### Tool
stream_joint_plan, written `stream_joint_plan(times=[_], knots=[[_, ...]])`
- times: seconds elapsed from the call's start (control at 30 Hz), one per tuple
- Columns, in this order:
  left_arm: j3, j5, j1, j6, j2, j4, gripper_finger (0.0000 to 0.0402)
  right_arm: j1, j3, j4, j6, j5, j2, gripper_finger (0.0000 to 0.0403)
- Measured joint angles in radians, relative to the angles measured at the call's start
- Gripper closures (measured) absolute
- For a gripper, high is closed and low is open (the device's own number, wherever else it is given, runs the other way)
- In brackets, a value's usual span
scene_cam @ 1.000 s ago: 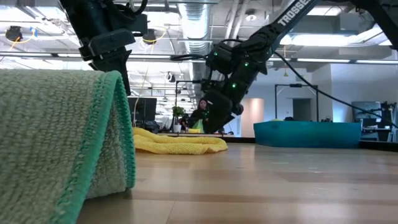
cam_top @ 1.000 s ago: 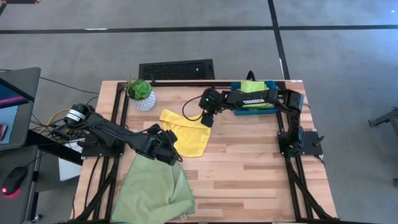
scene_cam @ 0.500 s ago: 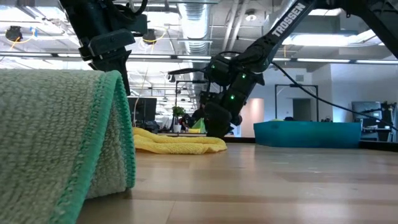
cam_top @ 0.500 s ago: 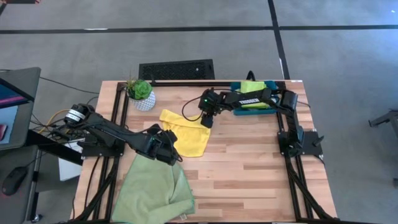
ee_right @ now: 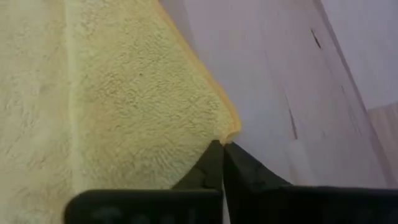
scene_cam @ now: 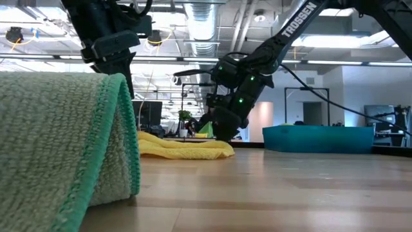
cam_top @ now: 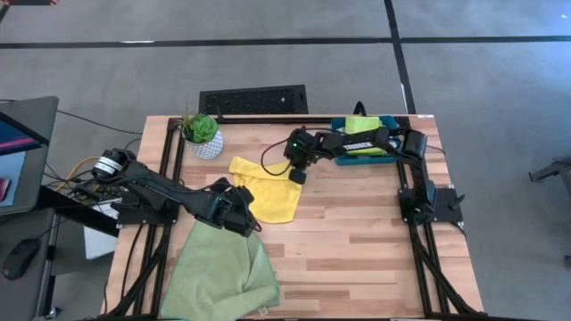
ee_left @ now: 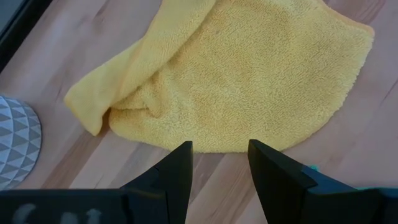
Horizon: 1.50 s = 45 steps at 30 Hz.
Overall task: Fold microfiber towels
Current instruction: Fold the yellow microfiber towel
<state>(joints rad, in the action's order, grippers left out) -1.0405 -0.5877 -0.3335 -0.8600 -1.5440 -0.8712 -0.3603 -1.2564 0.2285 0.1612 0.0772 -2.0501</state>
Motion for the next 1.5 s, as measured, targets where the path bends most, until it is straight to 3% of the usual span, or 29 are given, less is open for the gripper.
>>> stream_joint_plan(times=[0.3, 0.57, 0.97, 1.5], knots=[[0.000, -0.027, 0.037, -0.081, 0.000, -0.096, 0.0253, 0.046, 0.002, 0.109, 0.034, -0.028, 0.138, 0.0398], [0.000, -0.014, 0.162, -0.035, 0.000, -0.170, 0.0258, 0.115, 0.002, 0.171, 0.042, -0.030, 0.266, 0.0399], [0.001, 0.079, 0.404, 0.242, -0.028, -0.088, 0.0282, 0.176, 0.002, 0.236, 0.044, -0.131, 0.371, 0.0399], [0.001, 0.083, 0.426, 0.786, -0.095, 0.276, 0.0284, 0.141, 0.001, 0.243, 0.012, -0.131, 0.409, 0.0399]])
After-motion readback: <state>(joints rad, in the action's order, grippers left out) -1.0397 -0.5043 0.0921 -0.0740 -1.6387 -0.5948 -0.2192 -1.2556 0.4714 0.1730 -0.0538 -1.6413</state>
